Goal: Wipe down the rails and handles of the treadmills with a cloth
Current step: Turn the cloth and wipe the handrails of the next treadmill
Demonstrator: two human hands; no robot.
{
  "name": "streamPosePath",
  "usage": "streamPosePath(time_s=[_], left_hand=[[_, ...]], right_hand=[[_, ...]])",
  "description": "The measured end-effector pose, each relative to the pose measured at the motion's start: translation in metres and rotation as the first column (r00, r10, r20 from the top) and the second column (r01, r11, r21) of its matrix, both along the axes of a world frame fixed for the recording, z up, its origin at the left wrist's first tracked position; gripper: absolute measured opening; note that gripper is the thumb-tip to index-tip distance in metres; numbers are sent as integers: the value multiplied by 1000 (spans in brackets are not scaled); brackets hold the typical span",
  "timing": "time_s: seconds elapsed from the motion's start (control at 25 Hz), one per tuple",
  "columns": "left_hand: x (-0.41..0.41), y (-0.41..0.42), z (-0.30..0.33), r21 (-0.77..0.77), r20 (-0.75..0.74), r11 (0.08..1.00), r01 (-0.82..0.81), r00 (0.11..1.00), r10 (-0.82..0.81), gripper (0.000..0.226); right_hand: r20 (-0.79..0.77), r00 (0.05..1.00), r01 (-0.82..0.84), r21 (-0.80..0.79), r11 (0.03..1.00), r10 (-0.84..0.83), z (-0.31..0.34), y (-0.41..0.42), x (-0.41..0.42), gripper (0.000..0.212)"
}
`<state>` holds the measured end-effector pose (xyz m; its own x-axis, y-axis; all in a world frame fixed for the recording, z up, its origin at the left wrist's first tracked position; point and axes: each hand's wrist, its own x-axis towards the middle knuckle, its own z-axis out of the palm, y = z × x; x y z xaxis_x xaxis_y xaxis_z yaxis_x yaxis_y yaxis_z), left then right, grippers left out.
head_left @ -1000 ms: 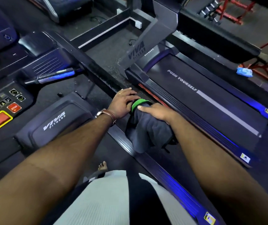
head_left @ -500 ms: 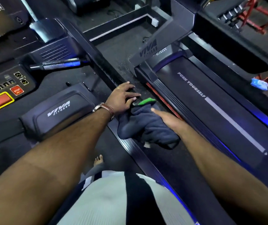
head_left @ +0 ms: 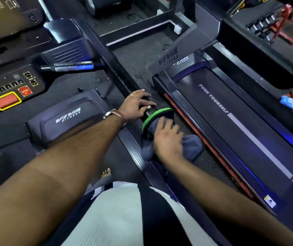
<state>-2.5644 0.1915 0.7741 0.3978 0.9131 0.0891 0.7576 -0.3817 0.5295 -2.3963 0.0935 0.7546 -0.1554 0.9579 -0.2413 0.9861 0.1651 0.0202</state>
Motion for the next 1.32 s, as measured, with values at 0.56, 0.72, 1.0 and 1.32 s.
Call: streamPosePath(time_s=[0.56,0.72,1.0,1.32], left_hand=[[-62,36,11,91,-200,995,30,980,-11,38],[-77,56,2,137,-223,977,164,966,-131,41],[-103,109,-8,134,-76,927,351,936,-344,34],[-108,117,-29,294,-39,888,353,933,-358,35]], right_hand=[[-464,881,24,-143,990,-88,11,69,8,78],[-679,553,8,-575,818,-483,9,85,27,67],[-500,809,205,-249,946,-307,10,97,-15,67],[174,964,69,567,821,-201,-48,61,-112,50]])
